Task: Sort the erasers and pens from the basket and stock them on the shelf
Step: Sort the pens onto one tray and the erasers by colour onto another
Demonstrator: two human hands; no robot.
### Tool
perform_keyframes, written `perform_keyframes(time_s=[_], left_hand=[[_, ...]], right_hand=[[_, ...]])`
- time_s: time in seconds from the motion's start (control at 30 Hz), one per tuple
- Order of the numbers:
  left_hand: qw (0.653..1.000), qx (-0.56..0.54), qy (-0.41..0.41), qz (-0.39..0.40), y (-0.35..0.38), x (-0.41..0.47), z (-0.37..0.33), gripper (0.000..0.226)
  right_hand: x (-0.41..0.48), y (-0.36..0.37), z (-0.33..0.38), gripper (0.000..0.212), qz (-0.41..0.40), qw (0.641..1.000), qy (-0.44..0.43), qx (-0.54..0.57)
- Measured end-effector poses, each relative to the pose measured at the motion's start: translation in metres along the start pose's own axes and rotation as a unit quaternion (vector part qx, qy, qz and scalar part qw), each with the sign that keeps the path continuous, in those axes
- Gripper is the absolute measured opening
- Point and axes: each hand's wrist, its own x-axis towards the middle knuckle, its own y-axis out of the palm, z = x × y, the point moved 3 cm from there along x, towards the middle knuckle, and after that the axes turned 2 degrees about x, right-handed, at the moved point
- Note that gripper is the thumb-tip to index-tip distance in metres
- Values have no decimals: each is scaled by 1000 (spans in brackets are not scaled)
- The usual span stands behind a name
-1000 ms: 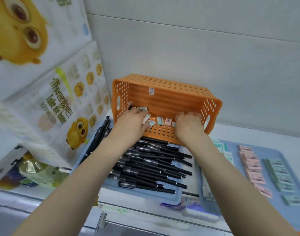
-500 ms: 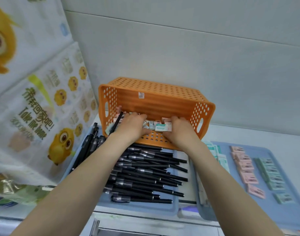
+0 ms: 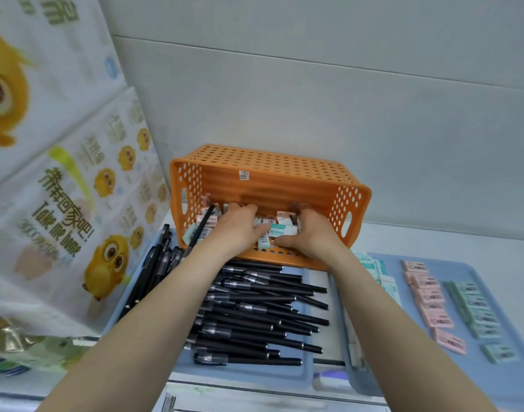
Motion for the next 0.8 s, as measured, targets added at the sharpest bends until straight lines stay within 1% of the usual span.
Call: perform_keyframes(time_s=[0.07,0.17,0.23,0.27,0.33,0.4,0.5,0.53,0.57,0.63,0.67,0.73,0.8], left_hand=[[1000,-4,-5,8,0,0,0,64],[999,-39,-22,9,0,1,0,74],[999,-34,-31,4,-1,1,0,79],[999,-32,-33,1,-2,2,1,81],[999,-38,-30,6,-3,2,2,85],[997,-64,-19,25,1,3,3,89],[983,-180,-35,34,9,3,7,93],[974,-219,-42,30,10,3,9,90],[964,-260,-48,20,12,4,11,81],[936,-347,-52,-8,11,5,12,55],[927,-371,-55,-21,9,4,11,48],[923,-379,-64,-30,6,6,9,51],[932,-356,-65,-25,5,9,9,53]], right_hand=[[1,-1,-1,74,-4,1000,-1,31],[3,3,-1,56,22,998,-8,58],[4,4,1,49,32,998,-10,57],[5,4,2,49,35,998,-9,56],[7,4,4,57,38,997,-5,66],[8,5,5,62,42,993,2,112],[8,7,5,59,51,978,26,200],[8,8,5,57,54,972,33,225],[8,9,4,55,56,965,41,252],[11,14,3,53,60,948,53,309],[13,17,4,53,60,942,53,327],[14,20,6,55,63,939,50,334],[14,24,8,56,70,939,45,335]])
